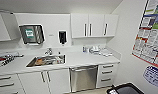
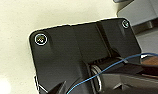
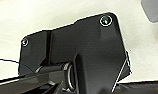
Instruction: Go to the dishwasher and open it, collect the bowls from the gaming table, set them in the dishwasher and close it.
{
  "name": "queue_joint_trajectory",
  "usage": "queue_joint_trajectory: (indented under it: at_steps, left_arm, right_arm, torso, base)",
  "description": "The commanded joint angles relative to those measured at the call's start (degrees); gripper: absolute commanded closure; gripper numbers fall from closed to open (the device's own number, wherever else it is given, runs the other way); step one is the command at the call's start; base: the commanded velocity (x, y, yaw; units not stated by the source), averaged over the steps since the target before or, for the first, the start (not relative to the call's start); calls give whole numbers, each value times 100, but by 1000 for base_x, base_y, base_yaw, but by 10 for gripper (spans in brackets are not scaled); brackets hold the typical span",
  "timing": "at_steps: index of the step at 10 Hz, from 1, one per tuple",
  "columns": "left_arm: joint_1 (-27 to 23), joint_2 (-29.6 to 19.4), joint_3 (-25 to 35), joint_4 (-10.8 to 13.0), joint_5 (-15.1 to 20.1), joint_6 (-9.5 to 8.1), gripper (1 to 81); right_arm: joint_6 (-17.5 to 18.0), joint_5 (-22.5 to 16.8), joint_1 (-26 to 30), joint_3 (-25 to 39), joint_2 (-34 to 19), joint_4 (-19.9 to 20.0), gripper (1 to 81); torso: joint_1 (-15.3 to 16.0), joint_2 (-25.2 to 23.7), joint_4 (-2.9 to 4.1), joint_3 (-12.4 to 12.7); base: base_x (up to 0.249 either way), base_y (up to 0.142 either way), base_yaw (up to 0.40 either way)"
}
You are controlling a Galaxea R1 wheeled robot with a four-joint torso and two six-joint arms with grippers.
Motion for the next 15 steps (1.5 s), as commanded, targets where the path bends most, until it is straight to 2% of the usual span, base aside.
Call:
queue_joint_trajectory:
  at_steps: [1, 8, 15]
  left_arm:
    - [-308, -85, 40, 35, 287, 58, 10]
    - [-300, -76, 49, 18, 287, 58, 10]
    - [-299, -67, 49, 0, 287, 58, 10]
  right_arm:
    - [-15, -285, 274, 35, -80, -58, 10]
    - [-15, -285, 283, 44, -71, -67, 10]
    - [-15, -276, 274, 44, -71, -76, 10]
  torso:
    - [1, 0, 0, 0]
    - [1, 0, 0, 0]
    - [1, -2, 0, 0]
  base:
    - [102, 0, 0]
    - [102, 0, 0]
    - [95, 68, 0]
